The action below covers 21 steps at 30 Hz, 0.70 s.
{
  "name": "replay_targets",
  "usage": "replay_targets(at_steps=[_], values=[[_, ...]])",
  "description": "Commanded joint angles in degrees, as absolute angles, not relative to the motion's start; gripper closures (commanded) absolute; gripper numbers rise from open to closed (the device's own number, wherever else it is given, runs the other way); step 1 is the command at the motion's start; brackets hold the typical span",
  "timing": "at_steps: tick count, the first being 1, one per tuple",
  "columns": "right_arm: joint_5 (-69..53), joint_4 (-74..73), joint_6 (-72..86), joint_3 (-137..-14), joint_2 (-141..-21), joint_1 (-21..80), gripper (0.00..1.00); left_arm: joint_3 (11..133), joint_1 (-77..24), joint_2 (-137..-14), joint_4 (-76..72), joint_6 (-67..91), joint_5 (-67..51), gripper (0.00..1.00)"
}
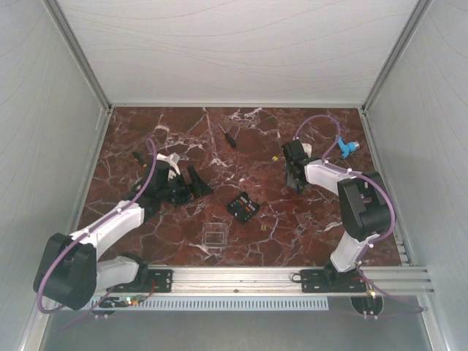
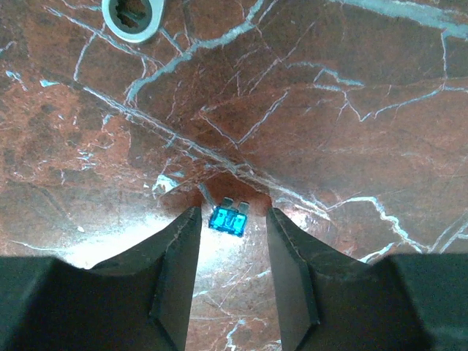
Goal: Snap on the fuse box
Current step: Pick up the fuse from the center of the board.
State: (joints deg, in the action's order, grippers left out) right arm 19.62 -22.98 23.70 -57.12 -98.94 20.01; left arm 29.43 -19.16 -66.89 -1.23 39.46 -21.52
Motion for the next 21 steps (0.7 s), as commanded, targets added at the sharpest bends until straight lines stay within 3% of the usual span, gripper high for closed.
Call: replay_targets(at_steps=[1,8,21], values=[[18.02,-25.14,25.00,-55.69,-96.90,19.37,0.62,29.89,-18.90,-66.85,-4.06,39.90,-22.52,0.01],[12.48,-26.16,25.44,-56.00,-97.89,17.99,0.64,29.90,-18.90,-67.17,-4.39,40.19,-23.04,0.01],[13.95,-27.76,26.81,-54.53,-98.88,17.20,0.73,30.22,-18.90,-67.83,-4.90,40.60,-23.94,0.02]])
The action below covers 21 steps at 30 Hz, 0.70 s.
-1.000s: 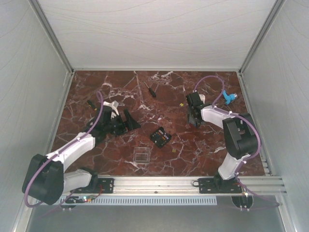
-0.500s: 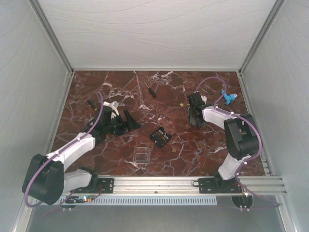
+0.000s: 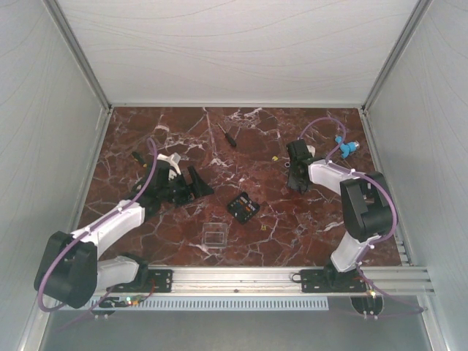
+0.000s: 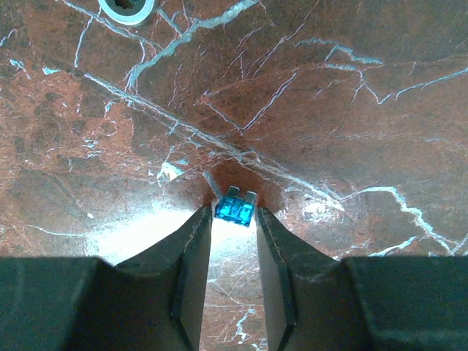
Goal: Snap on the fuse box
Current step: Pick up the fuse from the center of the board.
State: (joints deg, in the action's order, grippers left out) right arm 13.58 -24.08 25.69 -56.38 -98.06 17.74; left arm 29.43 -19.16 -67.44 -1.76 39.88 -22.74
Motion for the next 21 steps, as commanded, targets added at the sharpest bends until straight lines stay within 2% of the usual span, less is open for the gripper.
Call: replay_targets(at_steps=[1,9,17,21], values=[[14.05,-27.76,26.85,-54.38,-98.76,16.92,0.73,30.31,-18.90,-67.90,-4.88,40.60,-24.03,0.02],[13.70,-28.03,26.74,-53.90,-97.56,15.47,0.75,30.72,-18.90,-68.52,-5.25,40.76,-24.69,0.02],[12.84,-27.05,25.52,-53.55,-96.94,15.74,0.87,30.76,-18.92,-68.71,-5.79,41.37,-25.59,0.03],[11.32,-25.54,23.48,-53.50,-94.97,17.53,0.90,30.84,-18.90,-68.97,-7.08,42.36,-27.04,0.03]])
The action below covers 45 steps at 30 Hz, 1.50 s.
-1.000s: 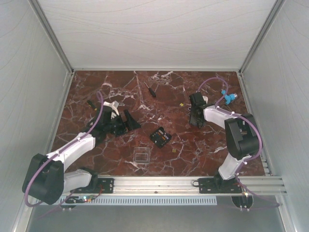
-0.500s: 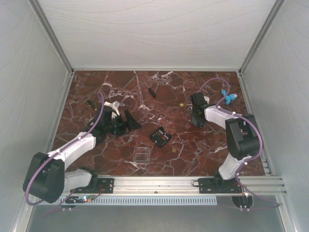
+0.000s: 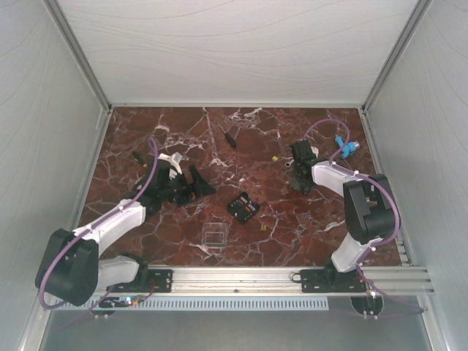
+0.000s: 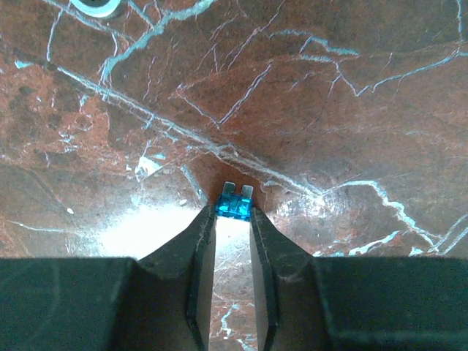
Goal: Snap on the fuse box
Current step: Pick up the fuse from the center of the board.
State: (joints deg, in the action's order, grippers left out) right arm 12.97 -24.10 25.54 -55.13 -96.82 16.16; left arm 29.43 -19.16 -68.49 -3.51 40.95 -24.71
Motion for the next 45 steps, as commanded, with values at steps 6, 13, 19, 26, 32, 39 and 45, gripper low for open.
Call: replay_targets(at_steps=[6,13,19,26,32,39,45], values=[[9.56,-24.71,17.87,-55.36,-90.92,24.55,0.93,32.37,-18.91,-69.87,-8.36,43.57,-30.27,0.06],[3.19,-20.86,12.79,-56.16,-83.69,34.82,0.97,35.09,-18.96,-72.79,-10.88,45.41,-36.02,0.14],[-2.13,-14.88,7.00,-55.44,-78.14,43.12,0.98,37.35,-19.11,-75.88,-14.29,47.83,-42.87,0.22],[-5.14,-9.48,1.59,-53.63,-75.93,48.77,0.97,37.12,-20.48,-77.21,-19.64,52.12,-46.94,0.33],[-5.86,-6.83,0.58,-52.94,-75.11,50.85,0.97,37.07,-22.21,-77.69,-20.43,53.35,-46.12,0.48],[-5.18,-6.44,0.27,-53.00,-74.79,51.27,0.98,37.35,-24.21,-78.53,-20.65,53.26,-44.77,0.58],[-5.52,-6.72,0.00,-53.34,-75.13,51.53,0.98,37.63,-24.75,-79.28,-21.16,53.38,-44.82,0.72]])
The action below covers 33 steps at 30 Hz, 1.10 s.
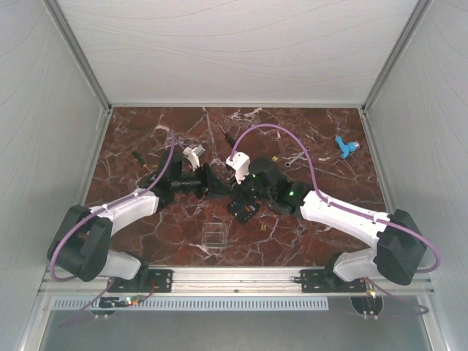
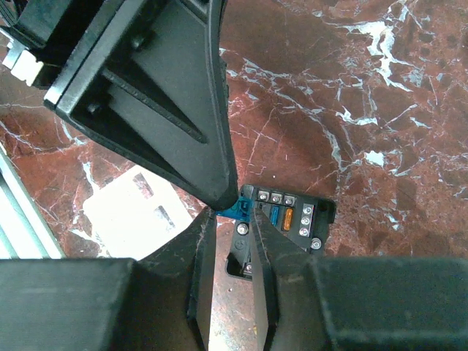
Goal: Snap on the fuse box
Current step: Pick up the fuse from the center of the board.
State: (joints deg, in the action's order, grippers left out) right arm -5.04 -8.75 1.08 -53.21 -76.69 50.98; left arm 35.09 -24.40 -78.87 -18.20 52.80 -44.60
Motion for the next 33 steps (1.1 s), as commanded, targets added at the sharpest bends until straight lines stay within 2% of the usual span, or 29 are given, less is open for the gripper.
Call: replay_targets(at_steps=[1,11,13,17,20,23,28,33], values=[[-5.69,-6.76,-0.07,-53.39,-75.24,51.51,0.97,37.62,-24.78,-79.28,-21.34,53.35,-44.82,0.73],[-5.49,-6.05,-0.35,-53.10,-75.54,51.53,0.97,37.64,-24.79,-79.41,-21.90,53.50,-45.26,1.00],[-5.49,-5.93,-0.23,-53.09,-75.35,51.52,0.96,37.38,-24.79,-79.09,-22.45,53.88,-45.20,1.00],[-3.25,-4.55,2.46,-52.26,-73.20,51.51,0.80,36.40,-24.71,-78.13,-24.20,55.40,-44.51,1.00],[-1.24,-1.37,8.92,-49.73,-69.69,50.53,0.70,34.97,-24.61,-77.30,-27.29,57.95,-43.82,1.00],[-4.11,3.25,17.93,-46.06,-65.38,47.61,0.61,33.07,-24.62,-75.48,-31.89,60.91,-42.19,1.00],[-7.92,14.96,34.06,-38.32,-59.26,43.16,0.59,29.16,-24.70,-71.89,-39.50,67.37,-39.15,1.00],[-9.36,20.29,43.17,-35.96,-58.55,41.94,0.59,26.81,-25.21,-68.45,-44.19,71.93,-36.25,1.00]])
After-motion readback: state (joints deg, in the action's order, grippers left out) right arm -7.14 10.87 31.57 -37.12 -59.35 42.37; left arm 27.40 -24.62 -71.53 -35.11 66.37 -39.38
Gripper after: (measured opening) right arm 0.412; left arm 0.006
